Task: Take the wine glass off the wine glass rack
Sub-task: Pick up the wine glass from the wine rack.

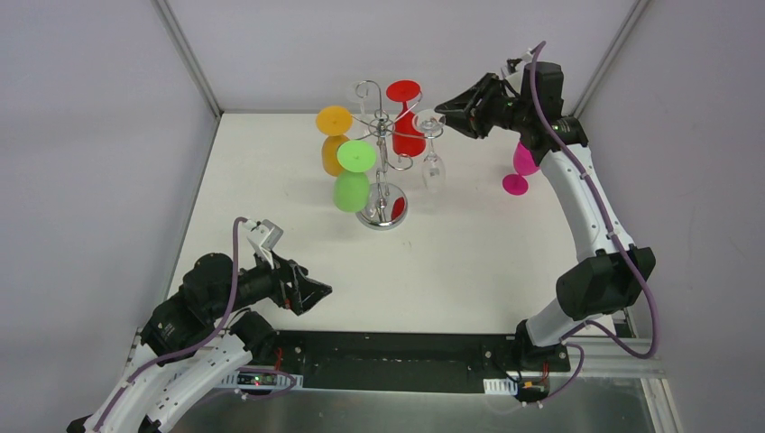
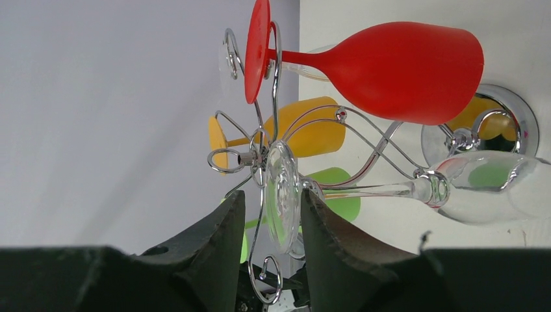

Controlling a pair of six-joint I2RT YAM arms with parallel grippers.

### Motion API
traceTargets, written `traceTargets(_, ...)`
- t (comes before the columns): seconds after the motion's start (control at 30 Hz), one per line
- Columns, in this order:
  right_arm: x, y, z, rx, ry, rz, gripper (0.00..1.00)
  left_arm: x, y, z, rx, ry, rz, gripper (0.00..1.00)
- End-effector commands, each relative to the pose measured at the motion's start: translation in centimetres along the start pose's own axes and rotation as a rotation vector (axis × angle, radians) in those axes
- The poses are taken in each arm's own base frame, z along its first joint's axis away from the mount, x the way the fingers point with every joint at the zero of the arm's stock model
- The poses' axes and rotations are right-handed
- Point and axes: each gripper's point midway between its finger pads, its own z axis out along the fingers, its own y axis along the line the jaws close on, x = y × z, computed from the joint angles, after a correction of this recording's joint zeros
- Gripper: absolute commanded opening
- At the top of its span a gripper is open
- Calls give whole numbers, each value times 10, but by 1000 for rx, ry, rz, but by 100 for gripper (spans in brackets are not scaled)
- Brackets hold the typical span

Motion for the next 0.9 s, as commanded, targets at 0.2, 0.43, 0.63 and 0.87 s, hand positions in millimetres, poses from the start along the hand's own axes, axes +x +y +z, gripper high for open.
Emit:
traceTargets(0.2,15,21,1,-76,75,-14,38,-4,3,0,-16,-26,13,99)
traceTargets(0.43,24,14,6,-53,96,-18,35,-5,3,-1,-13,-30,14,99)
traceTargets(0.63,24,14,7,-50,89,-18,8,-5,3,-1,-13,-31,14,99)
traceTargets(0.87,24,15,7,-53,89,-10,0,-5,3,-1,-13,-29,13,99)
